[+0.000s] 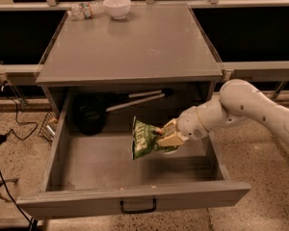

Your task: Place green jalapeno chip bag into top drawer

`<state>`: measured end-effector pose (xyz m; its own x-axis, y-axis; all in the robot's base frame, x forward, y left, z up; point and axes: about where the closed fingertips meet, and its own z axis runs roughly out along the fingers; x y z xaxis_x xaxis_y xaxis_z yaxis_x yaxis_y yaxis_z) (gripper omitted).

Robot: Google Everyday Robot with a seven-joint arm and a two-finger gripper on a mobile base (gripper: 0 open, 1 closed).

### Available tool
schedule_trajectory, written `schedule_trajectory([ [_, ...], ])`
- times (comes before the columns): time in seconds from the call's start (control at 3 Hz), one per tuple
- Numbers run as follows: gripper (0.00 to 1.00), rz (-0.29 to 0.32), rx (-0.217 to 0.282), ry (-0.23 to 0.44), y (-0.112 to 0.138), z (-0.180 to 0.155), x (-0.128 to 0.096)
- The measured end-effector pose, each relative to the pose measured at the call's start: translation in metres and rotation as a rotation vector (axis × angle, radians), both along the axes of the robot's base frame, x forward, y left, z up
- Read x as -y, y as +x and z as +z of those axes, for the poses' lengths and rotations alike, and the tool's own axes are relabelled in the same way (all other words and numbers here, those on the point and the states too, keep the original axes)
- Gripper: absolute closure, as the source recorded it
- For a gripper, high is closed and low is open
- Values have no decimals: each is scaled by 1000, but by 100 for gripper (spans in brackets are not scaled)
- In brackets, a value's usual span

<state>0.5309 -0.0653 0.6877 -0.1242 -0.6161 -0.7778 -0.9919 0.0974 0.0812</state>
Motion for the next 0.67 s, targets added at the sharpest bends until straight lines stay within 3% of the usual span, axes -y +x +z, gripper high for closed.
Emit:
schedule_trajectory([
  [0.67, 100, 31, -17, -8, -3, -35, -5],
])
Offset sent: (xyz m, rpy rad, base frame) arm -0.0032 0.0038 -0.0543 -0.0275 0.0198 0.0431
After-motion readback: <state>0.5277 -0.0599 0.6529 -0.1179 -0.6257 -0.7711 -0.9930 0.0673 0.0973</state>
